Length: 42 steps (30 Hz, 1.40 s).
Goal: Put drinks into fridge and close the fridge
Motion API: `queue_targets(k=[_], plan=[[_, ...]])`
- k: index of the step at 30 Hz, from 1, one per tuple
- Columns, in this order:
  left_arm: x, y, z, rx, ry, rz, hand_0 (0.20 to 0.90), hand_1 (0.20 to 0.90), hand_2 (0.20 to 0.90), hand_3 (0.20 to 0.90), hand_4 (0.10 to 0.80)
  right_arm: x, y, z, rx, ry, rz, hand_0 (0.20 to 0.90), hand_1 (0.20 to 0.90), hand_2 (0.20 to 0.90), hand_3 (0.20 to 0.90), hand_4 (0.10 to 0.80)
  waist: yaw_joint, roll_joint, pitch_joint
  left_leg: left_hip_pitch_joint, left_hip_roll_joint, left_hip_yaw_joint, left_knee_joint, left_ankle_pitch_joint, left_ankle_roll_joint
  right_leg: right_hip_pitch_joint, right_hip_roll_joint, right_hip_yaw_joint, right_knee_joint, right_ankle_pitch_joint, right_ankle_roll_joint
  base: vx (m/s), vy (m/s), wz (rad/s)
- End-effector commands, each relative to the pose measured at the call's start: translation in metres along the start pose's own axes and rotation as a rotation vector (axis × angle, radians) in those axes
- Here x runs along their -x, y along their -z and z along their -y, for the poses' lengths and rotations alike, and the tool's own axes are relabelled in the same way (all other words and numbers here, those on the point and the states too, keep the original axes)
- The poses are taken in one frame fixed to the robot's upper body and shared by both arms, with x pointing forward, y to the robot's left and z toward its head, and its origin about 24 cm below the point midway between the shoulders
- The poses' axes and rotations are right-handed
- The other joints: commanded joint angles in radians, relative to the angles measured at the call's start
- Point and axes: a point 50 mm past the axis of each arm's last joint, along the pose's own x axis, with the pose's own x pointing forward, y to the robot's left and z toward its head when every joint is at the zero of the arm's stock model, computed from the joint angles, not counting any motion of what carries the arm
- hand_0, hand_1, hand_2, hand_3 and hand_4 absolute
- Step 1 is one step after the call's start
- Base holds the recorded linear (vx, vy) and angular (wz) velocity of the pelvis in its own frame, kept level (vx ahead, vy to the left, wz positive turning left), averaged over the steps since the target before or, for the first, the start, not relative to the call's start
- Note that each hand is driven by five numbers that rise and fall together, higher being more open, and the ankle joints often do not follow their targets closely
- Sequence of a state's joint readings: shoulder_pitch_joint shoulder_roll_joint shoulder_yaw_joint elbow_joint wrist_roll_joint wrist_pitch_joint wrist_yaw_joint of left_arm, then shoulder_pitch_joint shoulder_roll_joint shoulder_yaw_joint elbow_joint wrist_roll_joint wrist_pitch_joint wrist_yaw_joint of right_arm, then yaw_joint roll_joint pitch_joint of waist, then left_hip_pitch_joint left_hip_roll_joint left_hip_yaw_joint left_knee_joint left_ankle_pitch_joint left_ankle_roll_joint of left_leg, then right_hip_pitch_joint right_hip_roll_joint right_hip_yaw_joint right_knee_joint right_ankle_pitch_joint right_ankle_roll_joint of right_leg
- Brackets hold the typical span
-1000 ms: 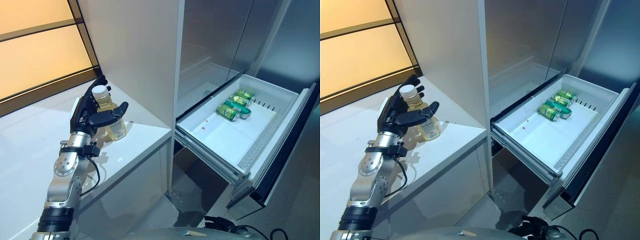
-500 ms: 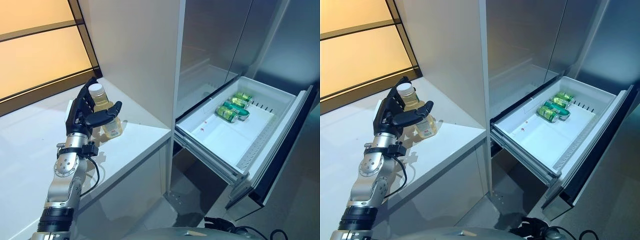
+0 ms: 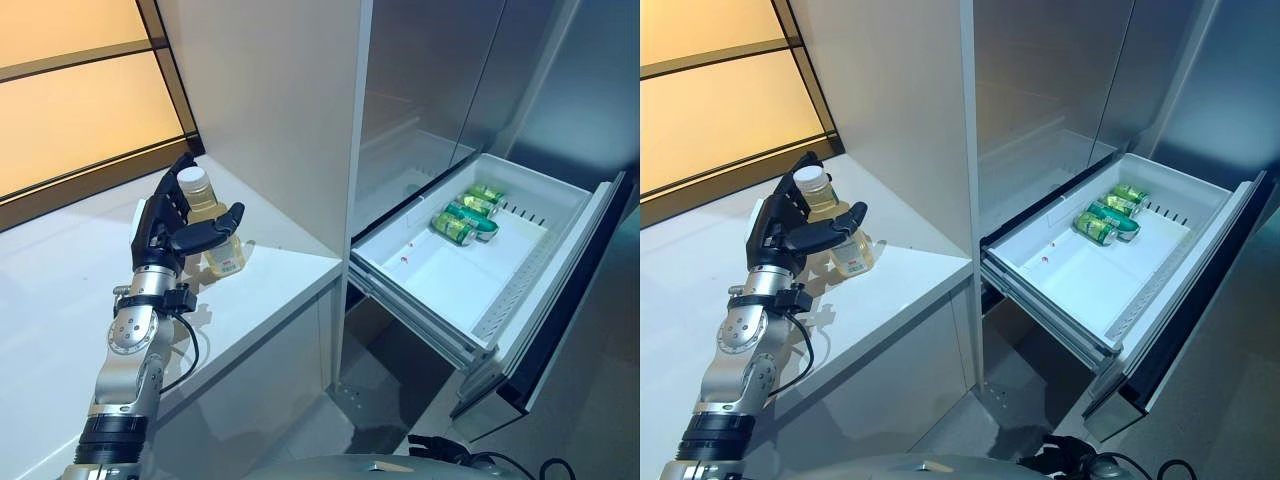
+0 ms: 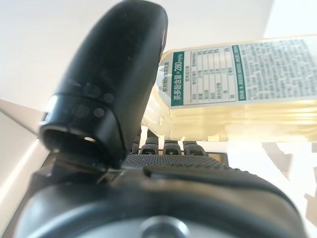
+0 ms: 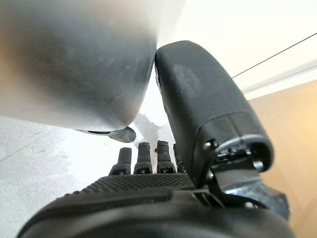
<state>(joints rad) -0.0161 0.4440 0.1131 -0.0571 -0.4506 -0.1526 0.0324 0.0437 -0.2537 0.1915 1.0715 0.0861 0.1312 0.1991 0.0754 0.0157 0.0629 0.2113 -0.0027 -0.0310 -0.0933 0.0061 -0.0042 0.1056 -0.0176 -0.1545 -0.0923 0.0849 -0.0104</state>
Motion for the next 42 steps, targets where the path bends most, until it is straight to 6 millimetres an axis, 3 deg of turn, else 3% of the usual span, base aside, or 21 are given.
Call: queue_targets(k=[1,19,20,22,23,37,42], plan=[[-0.014,-0.041,-0.002,-0.037,0.045,0.210,0.900,0.900,0.900,0.900,0.800,-0.001,0.000,-0.009,0.072,-0.033,-0.010,0.900,0.900,0.900,0.900,0.800,-0.017,-0.015,-0.003,-0.045,-0.037,0.066,0.006,-0.025,0.019,0.066,-0.011,-0.003,0.029,-0.090,0.057,0.000,0.000,0.00],[-0.013,-0.039,-0.002,0.019,0.038,0.203,0.900,0.900,0.900,0.900,0.800,-0.001,-0.001,-0.008,0.087,-0.032,-0.011,0.900,0.900,0.900,0.900,0.800,-0.015,-0.015,-0.003,-0.047,-0.040,0.061,0.006,-0.024,0.020,0.068,-0.011,-0.002,0.025,-0.088,0.057,0.000,0.000,0.00],[-0.013,-0.039,-0.002,0.022,0.035,0.204,0.721,0.721,0.721,0.691,0.591,-0.001,-0.001,-0.008,0.087,-0.032,-0.012,0.900,0.900,0.900,0.900,0.800,-0.015,-0.016,-0.003,-0.048,-0.041,0.061,0.006,-0.023,0.020,0.068,-0.011,-0.001,0.025,-0.088,0.057,0.000,0.000,0.00],[-0.013,-0.038,-0.002,0.022,0.032,0.204,0.526,0.526,0.526,0.464,0.364,-0.001,-0.001,-0.008,0.085,-0.032,-0.011,0.900,0.900,0.900,0.900,0.800,-0.014,-0.016,-0.002,-0.048,-0.040,0.061,0.006,-0.023,0.019,0.067,-0.011,-0.003,0.026,-0.088,0.057,0.000,0.000,0.00],[-0.013,-0.039,-0.002,0.019,0.027,0.205,0.300,0.300,0.300,0.200,0.100,-0.001,-0.001,-0.009,0.083,-0.031,-0.011,0.900,0.900,0.900,0.900,0.800,-0.014,-0.016,-0.002,-0.047,-0.041,0.060,0.006,-0.023,0.020,0.068,-0.011,-0.002,0.025,-0.087,0.057,0.000,0.000,0.00],[-0.012,-0.044,-0.002,0.069,0.035,0.247,0.300,0.300,0.300,0.200,0.100,-0.002,0.003,-0.010,0.074,-0.030,-0.011,0.900,0.900,0.900,0.900,0.800,-0.014,-0.013,-0.002,-0.046,-0.041,0.062,0.006,-0.025,0.021,0.069,-0.011,-0.001,0.023,-0.088,0.056,0.000,0.000,0.00],[-0.011,-0.043,0.010,0.373,0.164,0.260,0.300,0.300,0.300,0.200,0.100,-0.002,-0.005,-0.010,0.027,-0.025,0.052,0.900,0.900,0.900,0.900,0.800,-0.014,-0.013,-0.004,-0.044,-0.043,0.058,0.006,-0.025,0.022,0.071,-0.010,0.002,0.020,-0.084,0.056,0.000,0.000,0.00]])
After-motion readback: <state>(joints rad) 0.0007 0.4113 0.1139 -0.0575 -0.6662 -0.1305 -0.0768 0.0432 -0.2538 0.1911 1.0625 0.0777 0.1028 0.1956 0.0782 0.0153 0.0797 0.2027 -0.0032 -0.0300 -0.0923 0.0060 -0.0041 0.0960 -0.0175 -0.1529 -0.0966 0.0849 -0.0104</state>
